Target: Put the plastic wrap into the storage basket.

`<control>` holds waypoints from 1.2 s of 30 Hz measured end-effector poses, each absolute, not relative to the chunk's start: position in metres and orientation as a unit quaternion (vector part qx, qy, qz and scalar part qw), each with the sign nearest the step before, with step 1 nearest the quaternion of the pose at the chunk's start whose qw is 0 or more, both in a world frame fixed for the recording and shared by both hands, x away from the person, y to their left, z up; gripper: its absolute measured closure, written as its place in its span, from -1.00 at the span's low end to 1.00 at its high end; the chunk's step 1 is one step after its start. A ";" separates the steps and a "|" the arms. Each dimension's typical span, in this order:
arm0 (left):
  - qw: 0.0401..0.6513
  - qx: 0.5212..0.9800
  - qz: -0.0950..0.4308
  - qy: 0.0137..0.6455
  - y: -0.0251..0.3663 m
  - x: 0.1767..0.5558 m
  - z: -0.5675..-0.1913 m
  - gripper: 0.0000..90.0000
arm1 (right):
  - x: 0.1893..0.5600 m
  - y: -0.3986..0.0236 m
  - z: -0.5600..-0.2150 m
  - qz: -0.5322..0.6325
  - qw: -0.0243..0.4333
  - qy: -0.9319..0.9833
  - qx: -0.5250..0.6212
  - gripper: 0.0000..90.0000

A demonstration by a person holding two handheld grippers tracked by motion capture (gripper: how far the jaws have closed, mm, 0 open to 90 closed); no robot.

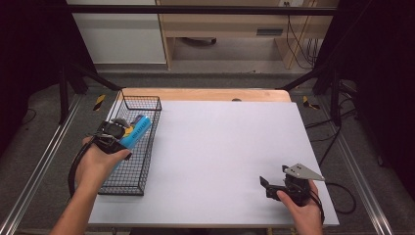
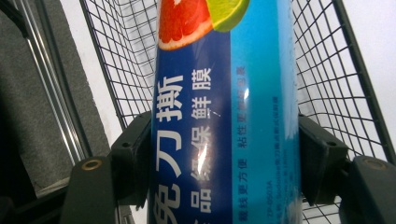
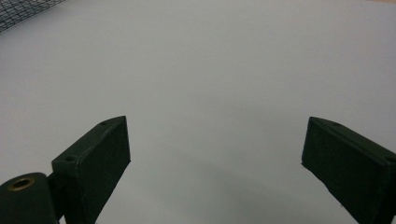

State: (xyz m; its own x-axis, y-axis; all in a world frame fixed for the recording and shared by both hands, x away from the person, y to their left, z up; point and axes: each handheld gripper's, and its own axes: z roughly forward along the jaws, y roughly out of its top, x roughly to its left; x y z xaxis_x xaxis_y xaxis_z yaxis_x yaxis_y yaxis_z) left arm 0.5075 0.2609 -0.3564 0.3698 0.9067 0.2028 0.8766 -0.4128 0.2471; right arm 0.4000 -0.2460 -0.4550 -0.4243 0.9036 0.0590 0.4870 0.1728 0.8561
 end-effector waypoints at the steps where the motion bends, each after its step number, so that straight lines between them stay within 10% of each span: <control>1: 0.048 0.826 0.153 0.540 0.261 0.508 -0.357 -0.29 | 0.400 -0.246 -0.455 0.429 0.243 0.726 0.478 -0.82; 36: 0.028 0.828 0.123 0.547 0.259 0.516 -0.381 -0.29 | 0.400 -0.246 -0.454 0.431 0.243 0.725 0.479 -0.82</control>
State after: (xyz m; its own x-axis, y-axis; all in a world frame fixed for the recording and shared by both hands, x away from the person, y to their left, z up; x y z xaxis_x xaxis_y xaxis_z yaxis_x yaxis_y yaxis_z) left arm 0.5156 0.2594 -0.3809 0.3713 0.9123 0.1729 0.8986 -0.3999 0.1804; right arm 0.3999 -0.2460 -0.4543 -0.4236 0.9038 0.0604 0.4842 0.1695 0.8584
